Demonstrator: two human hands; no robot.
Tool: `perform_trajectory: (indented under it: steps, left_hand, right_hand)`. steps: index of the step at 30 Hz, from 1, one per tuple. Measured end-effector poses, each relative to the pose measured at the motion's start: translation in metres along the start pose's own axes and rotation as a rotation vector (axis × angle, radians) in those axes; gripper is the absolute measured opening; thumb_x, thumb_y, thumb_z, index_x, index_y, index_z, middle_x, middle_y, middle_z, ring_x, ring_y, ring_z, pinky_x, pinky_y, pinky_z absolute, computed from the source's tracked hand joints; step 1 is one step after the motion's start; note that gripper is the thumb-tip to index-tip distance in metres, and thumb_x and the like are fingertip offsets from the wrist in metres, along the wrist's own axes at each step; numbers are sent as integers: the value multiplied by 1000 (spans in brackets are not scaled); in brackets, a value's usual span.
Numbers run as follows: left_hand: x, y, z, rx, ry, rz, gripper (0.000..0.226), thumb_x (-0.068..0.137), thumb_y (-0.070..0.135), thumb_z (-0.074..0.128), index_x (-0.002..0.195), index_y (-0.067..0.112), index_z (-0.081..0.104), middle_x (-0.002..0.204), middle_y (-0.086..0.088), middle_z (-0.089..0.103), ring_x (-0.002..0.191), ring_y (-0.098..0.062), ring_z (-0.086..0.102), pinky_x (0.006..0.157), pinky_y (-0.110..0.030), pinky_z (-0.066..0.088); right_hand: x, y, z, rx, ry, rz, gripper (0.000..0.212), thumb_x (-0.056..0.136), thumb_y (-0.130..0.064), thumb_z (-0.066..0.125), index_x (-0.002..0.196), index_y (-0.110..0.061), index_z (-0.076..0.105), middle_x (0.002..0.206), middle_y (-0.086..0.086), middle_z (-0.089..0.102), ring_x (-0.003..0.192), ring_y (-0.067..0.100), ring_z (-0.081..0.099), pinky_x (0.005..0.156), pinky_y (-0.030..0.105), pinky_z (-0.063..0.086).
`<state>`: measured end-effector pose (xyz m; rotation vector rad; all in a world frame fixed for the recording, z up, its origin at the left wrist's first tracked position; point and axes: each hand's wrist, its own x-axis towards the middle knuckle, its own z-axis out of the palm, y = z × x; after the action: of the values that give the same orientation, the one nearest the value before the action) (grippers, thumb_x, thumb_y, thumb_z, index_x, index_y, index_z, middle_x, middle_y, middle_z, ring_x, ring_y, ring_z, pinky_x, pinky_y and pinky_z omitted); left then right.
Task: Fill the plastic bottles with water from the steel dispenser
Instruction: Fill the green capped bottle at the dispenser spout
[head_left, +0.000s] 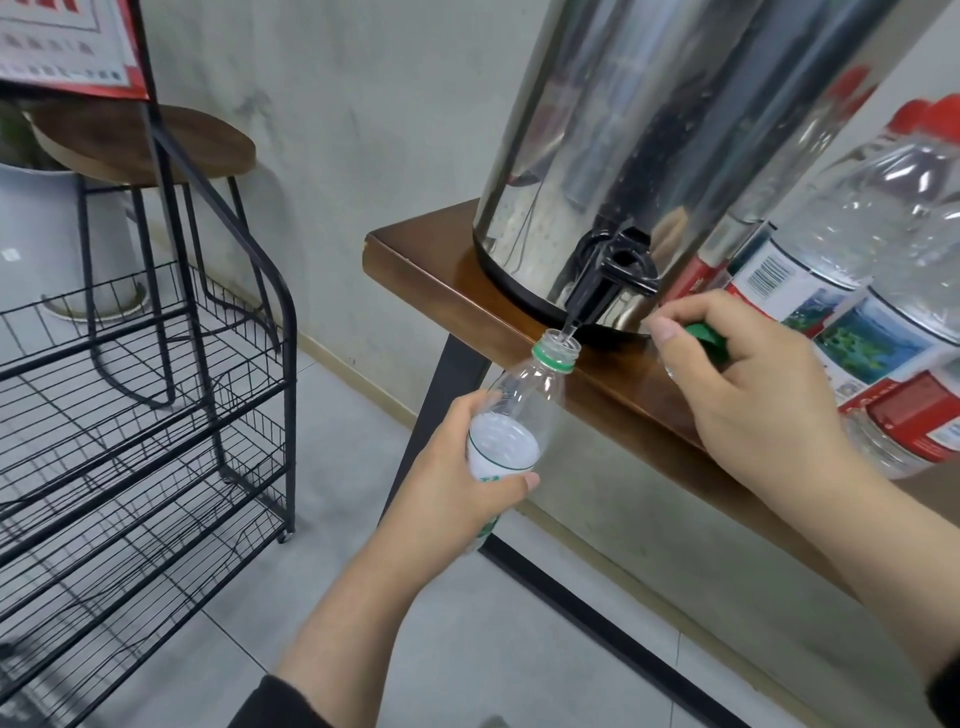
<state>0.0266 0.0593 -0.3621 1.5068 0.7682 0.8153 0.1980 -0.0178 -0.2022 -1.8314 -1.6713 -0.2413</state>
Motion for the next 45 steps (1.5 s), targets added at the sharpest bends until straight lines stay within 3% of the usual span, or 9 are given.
perform_trajectory:
  steps: [6, 9, 12, 18, 27, 37, 40, 45]
  left_hand:
    - [1, -6, 2, -5, 0, -16, 71, 80, 29, 86, 131, 53, 43, 122, 23, 62, 112, 1, 61, 86, -14, 48]
    - [2, -8, 2, -5, -2, -17, 70, 80, 29, 86, 131, 53, 43, 120, 23, 62, 111, 2, 61, 84, -11, 48]
    - [2, -9, 1, -12, -4, -14, 70, 79, 27, 86, 129, 54, 44, 119, 24, 62, 110, 3, 61, 81, -7, 47]
    - [3, -13, 0, -26, 0, -18, 71, 79, 27, 86, 128, 56, 45, 120, 25, 62, 113, -1, 62, 86, -14, 49]
    - [6, -14, 2, -19, -7, -6, 70, 80, 26, 86, 126, 59, 44, 120, 27, 61, 114, 1, 61, 85, -13, 47]
    - [5, -12, 0, -37, -16, -13, 70, 80, 25, 84, 125, 60, 44, 116, 26, 62, 109, -2, 62, 71, -8, 51]
    - [5, -12, 0, -37, -21, -15, 69, 81, 24, 84, 125, 59, 44, 116, 25, 62, 109, -3, 62, 72, -10, 53]
    - [5, -12, -1, -35, -23, -12, 69, 81, 26, 84, 124, 60, 44, 114, 25, 63, 108, -3, 63, 71, -11, 53]
  right_hand:
    - [2, 19, 18, -28, -121, 48, 12, 100, -36, 54, 91, -37, 62, 83, -21, 63, 86, -7, 57, 68, 6, 36]
    - [2, 23, 23, -23, -137, 38, 28, 101, -46, 42, 91, -33, 65, 82, -20, 63, 86, -2, 58, 68, 13, 38]
    - [4, 24, 24, -16, -164, 48, 29, 104, -39, 40, 91, -31, 65, 76, -22, 59, 82, -2, 57, 66, 11, 36]
    - [5, 27, 27, -56, -186, 68, 29, 104, -36, 42, 93, -26, 67, 79, -17, 62, 85, -1, 57, 67, 10, 37]
    - [4, 27, 28, -78, -165, 117, 35, 104, -38, 42, 81, -21, 62, 73, -7, 62, 72, 9, 57, 68, 36, 47]
    - [12, 28, 25, -90, -230, 101, 37, 102, -43, 42, 79, -22, 61, 72, -5, 62, 70, 9, 57, 67, 37, 46]
    - [17, 27, 26, -155, -285, 43, 35, 100, -47, 41, 79, -25, 59, 72, -9, 61, 70, 6, 56, 63, 28, 41]
    - [13, 31, 32, -166, -222, 4, 39, 102, -46, 39, 81, -20, 58, 73, -7, 59, 70, 9, 55, 64, 36, 41]
